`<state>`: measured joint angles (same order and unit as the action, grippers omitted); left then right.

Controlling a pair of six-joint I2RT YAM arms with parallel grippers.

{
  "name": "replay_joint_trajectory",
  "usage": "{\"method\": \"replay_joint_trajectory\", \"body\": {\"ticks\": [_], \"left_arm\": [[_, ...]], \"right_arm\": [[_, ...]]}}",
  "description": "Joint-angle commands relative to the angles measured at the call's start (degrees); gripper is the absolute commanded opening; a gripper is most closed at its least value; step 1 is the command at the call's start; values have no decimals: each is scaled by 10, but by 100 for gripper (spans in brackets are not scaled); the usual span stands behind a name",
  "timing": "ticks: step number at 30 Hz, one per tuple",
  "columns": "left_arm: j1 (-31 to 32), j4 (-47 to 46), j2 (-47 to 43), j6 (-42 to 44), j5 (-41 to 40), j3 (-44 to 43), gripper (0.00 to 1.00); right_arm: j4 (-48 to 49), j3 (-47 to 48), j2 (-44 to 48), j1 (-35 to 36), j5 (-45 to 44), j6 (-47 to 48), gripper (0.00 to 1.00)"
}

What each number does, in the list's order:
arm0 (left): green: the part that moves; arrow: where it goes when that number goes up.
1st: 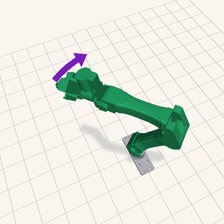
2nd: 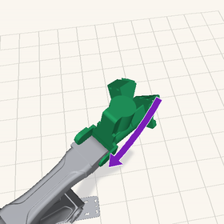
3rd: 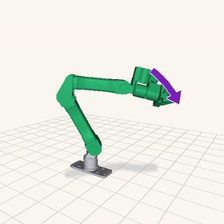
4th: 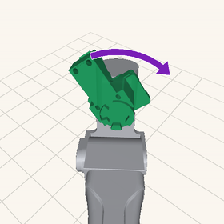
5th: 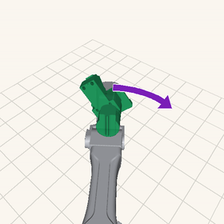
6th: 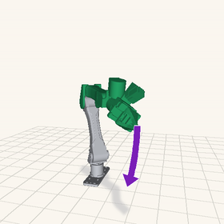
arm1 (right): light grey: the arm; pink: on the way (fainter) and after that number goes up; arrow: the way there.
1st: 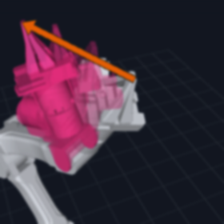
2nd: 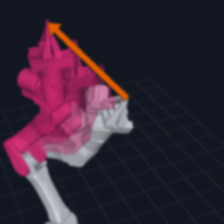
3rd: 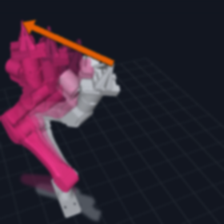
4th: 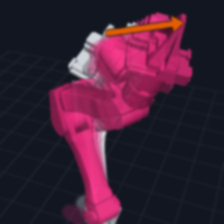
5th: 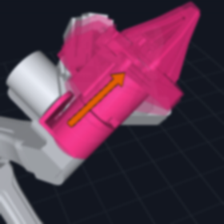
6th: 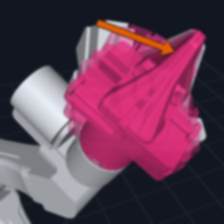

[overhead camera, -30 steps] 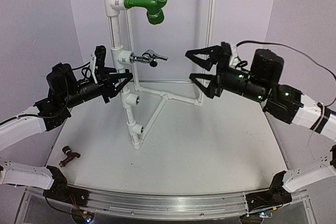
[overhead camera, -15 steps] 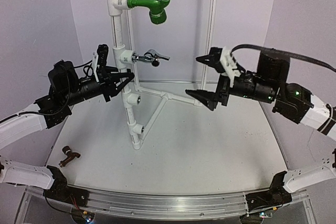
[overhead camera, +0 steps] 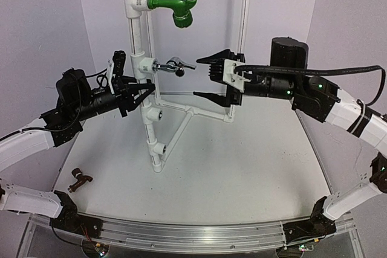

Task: Install the water faucets

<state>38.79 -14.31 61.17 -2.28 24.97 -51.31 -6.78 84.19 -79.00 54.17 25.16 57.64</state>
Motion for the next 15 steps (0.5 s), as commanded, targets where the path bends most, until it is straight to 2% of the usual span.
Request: {"method": "replay_joint_trajectory", "body": {"ticks": [1, 15], "left_arm": [[2, 99, 22, -73, 22, -2, 0], [2, 97, 29, -72, 37, -3, 0]], "right_arm": [[17, 54, -34, 1, 25, 42, 69], [80, 91, -102, 2, 36, 46, 56]]}}
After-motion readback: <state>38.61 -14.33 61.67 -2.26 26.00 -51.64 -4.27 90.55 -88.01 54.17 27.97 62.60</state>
